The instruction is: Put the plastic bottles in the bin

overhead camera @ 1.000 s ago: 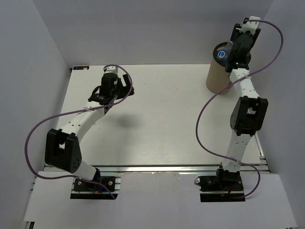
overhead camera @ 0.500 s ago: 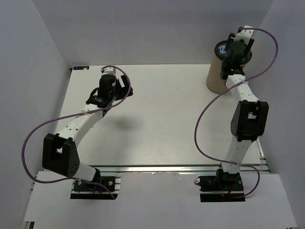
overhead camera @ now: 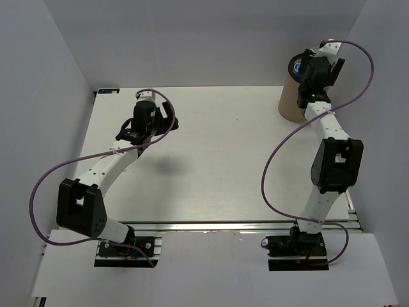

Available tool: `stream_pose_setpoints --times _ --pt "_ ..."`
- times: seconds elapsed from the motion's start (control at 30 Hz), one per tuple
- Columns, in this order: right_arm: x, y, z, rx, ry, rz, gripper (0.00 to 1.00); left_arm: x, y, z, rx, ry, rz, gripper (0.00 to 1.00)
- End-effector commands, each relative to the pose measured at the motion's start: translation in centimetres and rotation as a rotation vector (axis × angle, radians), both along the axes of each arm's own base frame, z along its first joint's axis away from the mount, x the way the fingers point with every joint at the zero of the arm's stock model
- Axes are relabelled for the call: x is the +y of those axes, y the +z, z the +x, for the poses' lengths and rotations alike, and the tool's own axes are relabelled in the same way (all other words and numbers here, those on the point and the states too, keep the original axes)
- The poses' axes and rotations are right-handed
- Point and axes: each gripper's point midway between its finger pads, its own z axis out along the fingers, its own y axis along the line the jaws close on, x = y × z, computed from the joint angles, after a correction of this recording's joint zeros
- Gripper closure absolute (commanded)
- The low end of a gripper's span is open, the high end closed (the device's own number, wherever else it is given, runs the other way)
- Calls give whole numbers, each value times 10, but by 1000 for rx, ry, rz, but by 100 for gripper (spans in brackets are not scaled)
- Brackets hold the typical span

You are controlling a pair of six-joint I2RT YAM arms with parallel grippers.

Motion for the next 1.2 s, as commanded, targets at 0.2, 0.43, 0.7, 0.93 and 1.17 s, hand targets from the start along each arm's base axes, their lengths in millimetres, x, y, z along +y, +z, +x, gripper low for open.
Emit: stream_pose_setpoints --times 0.2,0.43,0.7,0.93,1.17 --pt "-5 46 -29 -43 -21 -19 11 -5 13 2 -38 -19 -35 2" --pt "-5 74 -36 -70 -15 -50 11 -6 16 3 -44 -26 -33 2" --pt "4 112 -52 -145 45 -64 11 -8 12 5 -39 -35 -37 2" --pt "33 134 -69 -162 211 -10 11 -2 15 7 -27 -8 -8 2" --pt "70 136 -130 -100 390 161 11 24 36 -3 -59 107 32 2"
